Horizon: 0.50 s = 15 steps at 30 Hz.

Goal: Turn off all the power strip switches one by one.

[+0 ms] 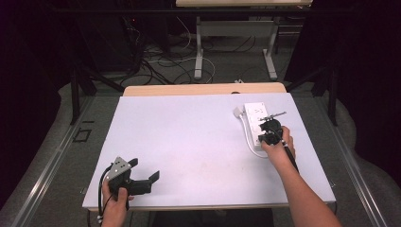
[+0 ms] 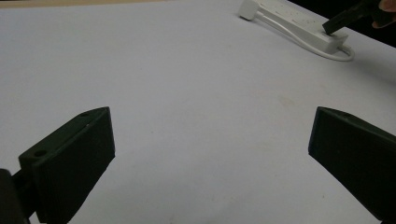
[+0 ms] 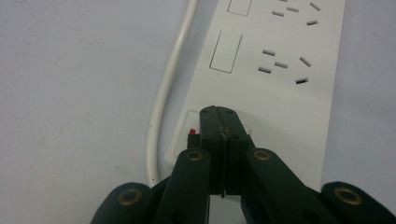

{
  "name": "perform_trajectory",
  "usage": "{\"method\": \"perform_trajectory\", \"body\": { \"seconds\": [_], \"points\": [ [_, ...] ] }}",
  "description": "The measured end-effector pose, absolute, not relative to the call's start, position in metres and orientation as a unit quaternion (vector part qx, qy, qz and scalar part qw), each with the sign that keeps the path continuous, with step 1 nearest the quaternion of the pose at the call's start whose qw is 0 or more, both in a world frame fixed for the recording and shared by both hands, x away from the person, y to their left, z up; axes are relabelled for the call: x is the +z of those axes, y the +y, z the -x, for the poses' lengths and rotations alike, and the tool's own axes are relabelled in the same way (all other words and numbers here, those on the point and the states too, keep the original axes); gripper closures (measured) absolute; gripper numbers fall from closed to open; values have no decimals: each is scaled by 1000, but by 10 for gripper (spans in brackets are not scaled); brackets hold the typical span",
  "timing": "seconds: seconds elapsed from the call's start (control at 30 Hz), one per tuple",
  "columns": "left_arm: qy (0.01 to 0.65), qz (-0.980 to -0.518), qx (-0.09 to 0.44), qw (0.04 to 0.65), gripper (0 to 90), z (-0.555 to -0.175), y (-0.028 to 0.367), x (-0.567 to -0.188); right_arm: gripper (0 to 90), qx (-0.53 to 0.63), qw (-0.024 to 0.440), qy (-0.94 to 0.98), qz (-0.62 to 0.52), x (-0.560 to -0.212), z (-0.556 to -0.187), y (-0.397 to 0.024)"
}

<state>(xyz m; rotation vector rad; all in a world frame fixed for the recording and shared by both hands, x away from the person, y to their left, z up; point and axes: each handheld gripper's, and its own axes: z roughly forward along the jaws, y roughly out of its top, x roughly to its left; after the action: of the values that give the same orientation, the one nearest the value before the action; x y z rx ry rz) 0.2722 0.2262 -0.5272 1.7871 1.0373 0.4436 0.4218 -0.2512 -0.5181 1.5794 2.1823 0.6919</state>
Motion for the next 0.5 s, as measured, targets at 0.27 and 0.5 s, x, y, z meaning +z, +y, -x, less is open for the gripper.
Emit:
{"method": "perform_trajectory", "body": {
  "seconds": [0.27, 0.5],
  "points": [
    [429, -736, 184, 491, 3, -271, 227, -527, 900, 235, 211, 780, -540, -522, -418, -245],
    [431, -734, 183, 492, 3, -270, 228, -526, 900, 258, 183, 761, -566, -520, -420, -253]
  ]
}}
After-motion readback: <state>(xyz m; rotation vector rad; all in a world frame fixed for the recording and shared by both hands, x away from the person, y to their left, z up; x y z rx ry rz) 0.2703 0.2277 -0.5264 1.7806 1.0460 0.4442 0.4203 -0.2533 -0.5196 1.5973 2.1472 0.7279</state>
